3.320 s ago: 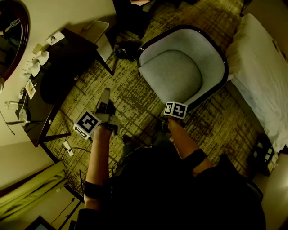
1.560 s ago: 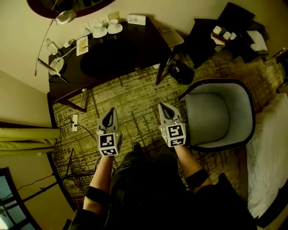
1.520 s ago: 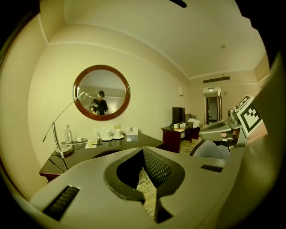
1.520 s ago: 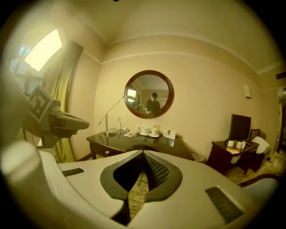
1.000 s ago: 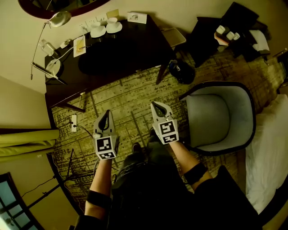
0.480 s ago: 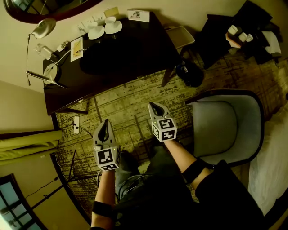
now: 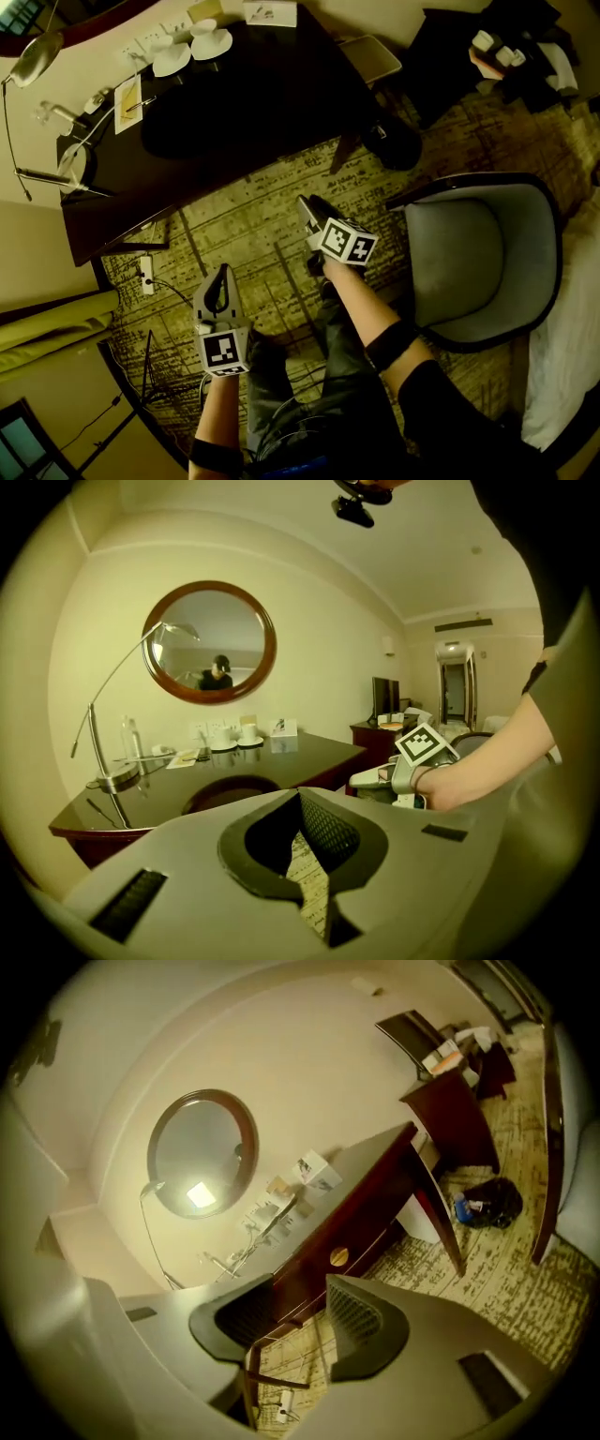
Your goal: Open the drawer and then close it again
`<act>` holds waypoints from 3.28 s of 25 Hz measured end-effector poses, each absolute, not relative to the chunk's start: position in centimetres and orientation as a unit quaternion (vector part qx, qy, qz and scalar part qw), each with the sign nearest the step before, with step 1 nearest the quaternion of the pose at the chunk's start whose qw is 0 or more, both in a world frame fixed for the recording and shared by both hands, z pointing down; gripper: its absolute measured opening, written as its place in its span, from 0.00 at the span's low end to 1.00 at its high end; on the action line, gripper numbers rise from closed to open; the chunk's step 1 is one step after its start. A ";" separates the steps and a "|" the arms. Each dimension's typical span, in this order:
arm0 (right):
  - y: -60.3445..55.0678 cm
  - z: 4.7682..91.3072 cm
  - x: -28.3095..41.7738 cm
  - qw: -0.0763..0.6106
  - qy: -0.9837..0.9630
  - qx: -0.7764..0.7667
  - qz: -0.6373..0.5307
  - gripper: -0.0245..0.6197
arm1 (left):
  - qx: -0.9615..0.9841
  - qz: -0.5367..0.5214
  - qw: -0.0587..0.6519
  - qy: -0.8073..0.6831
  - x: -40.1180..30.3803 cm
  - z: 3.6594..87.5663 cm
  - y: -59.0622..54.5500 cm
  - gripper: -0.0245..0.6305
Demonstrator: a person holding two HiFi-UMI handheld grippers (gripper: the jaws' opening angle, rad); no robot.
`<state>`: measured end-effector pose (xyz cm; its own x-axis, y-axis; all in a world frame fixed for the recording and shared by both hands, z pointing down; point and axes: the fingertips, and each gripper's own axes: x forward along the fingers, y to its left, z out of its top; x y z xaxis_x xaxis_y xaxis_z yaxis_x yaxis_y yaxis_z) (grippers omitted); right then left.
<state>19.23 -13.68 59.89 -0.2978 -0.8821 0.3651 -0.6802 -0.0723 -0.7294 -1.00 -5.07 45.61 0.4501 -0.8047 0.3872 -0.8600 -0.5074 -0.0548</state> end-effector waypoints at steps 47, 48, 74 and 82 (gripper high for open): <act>-27.0 72.9 19.5 0.309 0.555 -0.556 -0.536 0.15 | 0.862 0.172 0.058 -0.474 2.1 55.6 -14.5 0.04; -26.5 72.9 19.5 0.307 0.554 -0.556 -0.538 0.15 | 0.862 0.172 0.057 -0.473 2.1 55.3 -14.3 0.04; 0.7 73.2 21.0 0.247 0.474 -0.614 -0.581 0.16 | 0.919 0.188 0.050 -0.343 5.9 46.2 -2.0 0.04; 6.1 73.7 21.6 0.239 0.453 -0.630 -0.584 0.16 | 0.925 0.197 0.028 -0.324 5.0 43.6 -0.5 0.04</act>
<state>21.57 6.10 73.67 -0.0928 -0.8495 0.5194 -0.2916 -0.4756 -0.8299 5.05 -0.47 43.56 0.7128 -0.5878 0.3825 -0.6096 -0.7890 -0.0764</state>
